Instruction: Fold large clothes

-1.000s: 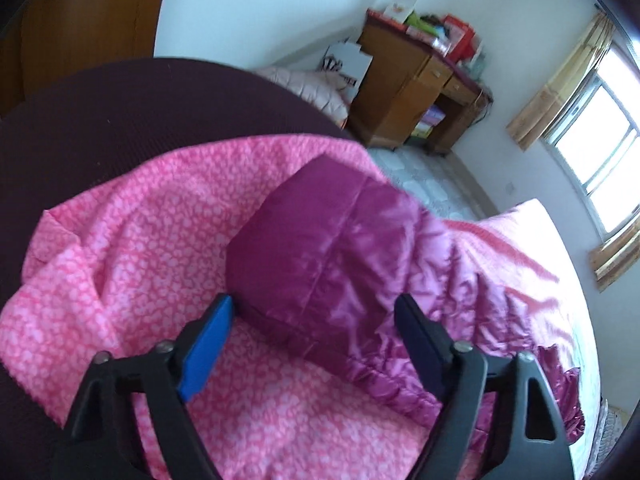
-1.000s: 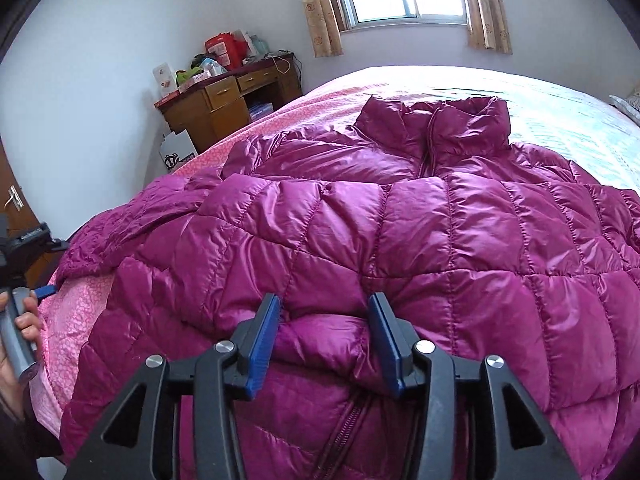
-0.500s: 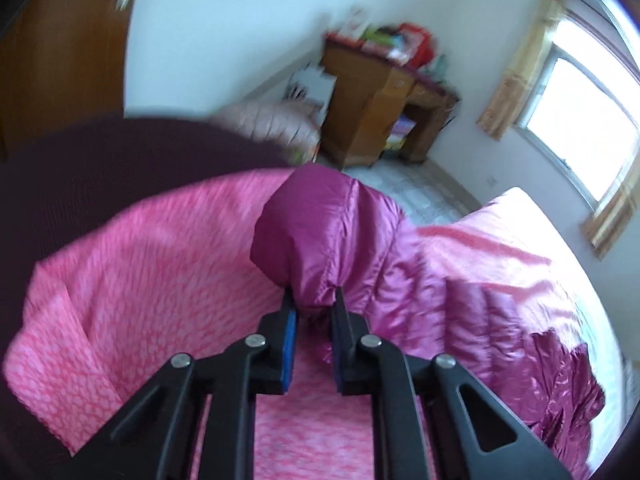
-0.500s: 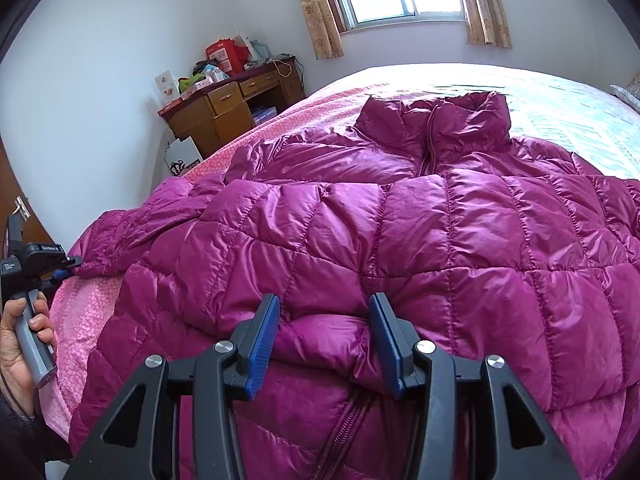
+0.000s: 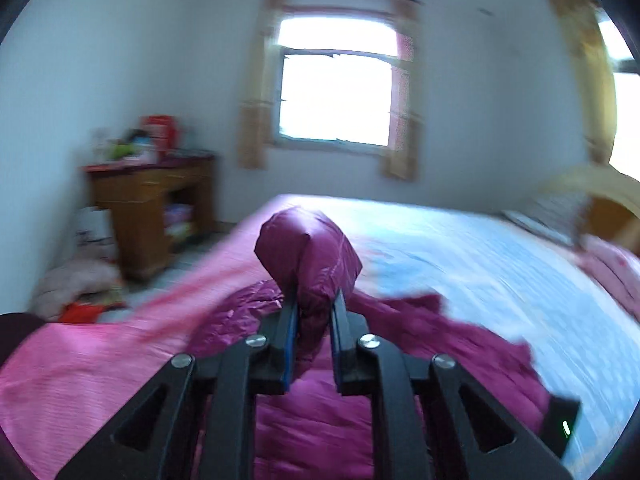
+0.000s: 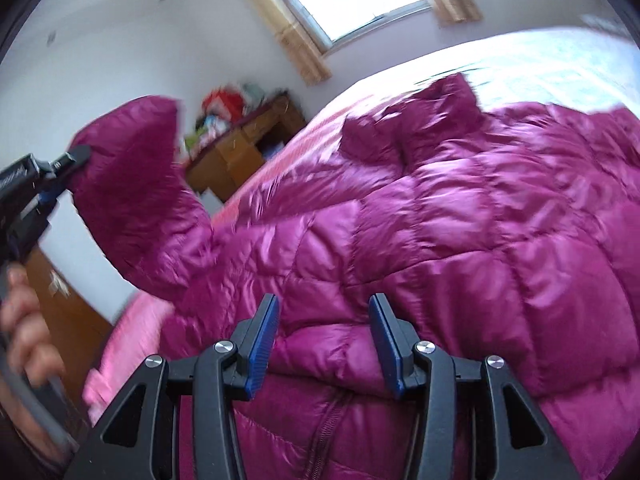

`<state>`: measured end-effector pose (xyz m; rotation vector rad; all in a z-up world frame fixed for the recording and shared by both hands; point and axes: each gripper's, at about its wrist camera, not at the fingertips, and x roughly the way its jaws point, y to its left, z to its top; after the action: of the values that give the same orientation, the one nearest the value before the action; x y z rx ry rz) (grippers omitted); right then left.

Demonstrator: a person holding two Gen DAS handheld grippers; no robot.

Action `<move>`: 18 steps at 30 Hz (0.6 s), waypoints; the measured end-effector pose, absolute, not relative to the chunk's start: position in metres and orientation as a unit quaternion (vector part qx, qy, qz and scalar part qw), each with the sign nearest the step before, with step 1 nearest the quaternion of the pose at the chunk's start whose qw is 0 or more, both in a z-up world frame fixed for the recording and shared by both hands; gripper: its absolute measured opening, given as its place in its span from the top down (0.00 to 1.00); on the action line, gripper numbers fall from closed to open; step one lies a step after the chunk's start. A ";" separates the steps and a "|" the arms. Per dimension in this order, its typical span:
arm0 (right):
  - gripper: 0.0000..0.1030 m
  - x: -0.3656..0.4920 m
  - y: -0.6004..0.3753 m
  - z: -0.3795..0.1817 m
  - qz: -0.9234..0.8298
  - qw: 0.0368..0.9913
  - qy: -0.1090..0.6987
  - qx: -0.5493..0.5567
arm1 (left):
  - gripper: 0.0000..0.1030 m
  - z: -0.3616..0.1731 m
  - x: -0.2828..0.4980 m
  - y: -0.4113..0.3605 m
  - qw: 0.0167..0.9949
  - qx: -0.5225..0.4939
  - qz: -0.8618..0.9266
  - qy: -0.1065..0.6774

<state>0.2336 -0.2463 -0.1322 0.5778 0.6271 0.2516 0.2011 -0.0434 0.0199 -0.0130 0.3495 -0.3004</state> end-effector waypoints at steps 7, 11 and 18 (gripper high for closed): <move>0.53 0.229 -0.266 -0.139 0.119 0.886 0.281 0.350 | 0.55 -0.048 0.199 -0.055 0.935 0.017 -0.185 0.302; 0.53 0.231 -0.265 -0.138 0.121 0.886 0.283 0.347 | 0.02 -0.048 0.177 -0.018 0.942 -0.020 -0.174 0.286; 0.53 0.226 -0.270 -0.136 0.099 0.880 0.308 0.347 | 0.00 -0.063 0.186 0.047 0.951 -0.072 -0.062 0.296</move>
<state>0.2256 -0.2701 -0.1358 0.7228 0.6418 0.2059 0.1859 0.0465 -0.0631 -0.1458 0.6011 -0.1263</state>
